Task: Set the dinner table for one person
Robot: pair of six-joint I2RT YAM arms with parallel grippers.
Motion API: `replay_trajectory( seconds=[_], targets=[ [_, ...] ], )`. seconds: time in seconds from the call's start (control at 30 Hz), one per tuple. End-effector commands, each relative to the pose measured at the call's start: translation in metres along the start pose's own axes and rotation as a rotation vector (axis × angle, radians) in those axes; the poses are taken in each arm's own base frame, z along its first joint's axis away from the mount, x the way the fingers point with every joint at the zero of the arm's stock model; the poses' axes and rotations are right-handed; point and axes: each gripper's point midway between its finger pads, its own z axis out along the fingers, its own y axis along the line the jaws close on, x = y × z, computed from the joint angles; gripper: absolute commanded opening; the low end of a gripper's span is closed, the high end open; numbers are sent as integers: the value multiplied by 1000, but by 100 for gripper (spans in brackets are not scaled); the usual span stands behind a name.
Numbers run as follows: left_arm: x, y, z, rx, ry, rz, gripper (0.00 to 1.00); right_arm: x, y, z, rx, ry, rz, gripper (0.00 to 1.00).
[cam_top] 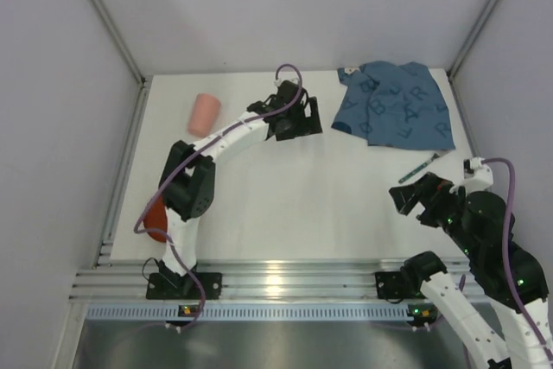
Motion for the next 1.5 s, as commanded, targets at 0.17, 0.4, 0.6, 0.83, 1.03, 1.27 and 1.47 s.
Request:
replay_trajectory(
  seconds=[0.17,0.4,0.6,0.83,1.03,1.27,1.47],
  targets=[
    [-44,-62,64,173,-48,-35,98,-17,-11,6,117,0,-84,100],
    [-34,-67,118,214,-12,-94,98,-29,-18,15,196,-9,-123,100],
    [-11,-60,152,222,51,-116,98,-34,-21,27,230,-2,-164,100],
    [8,-61,180,247,79,-152,98,-28,-21,46,247,64,-206,100],
    [5,-77,201,317,40,-213,97,-29,-18,57,246,101,-266,100],
    [2,-91,210,403,9,-281,57,-32,-22,59,265,102,-313,100],
    [3,-92,214,414,15,-297,0,-33,-22,55,260,91,-316,100]
  ],
)
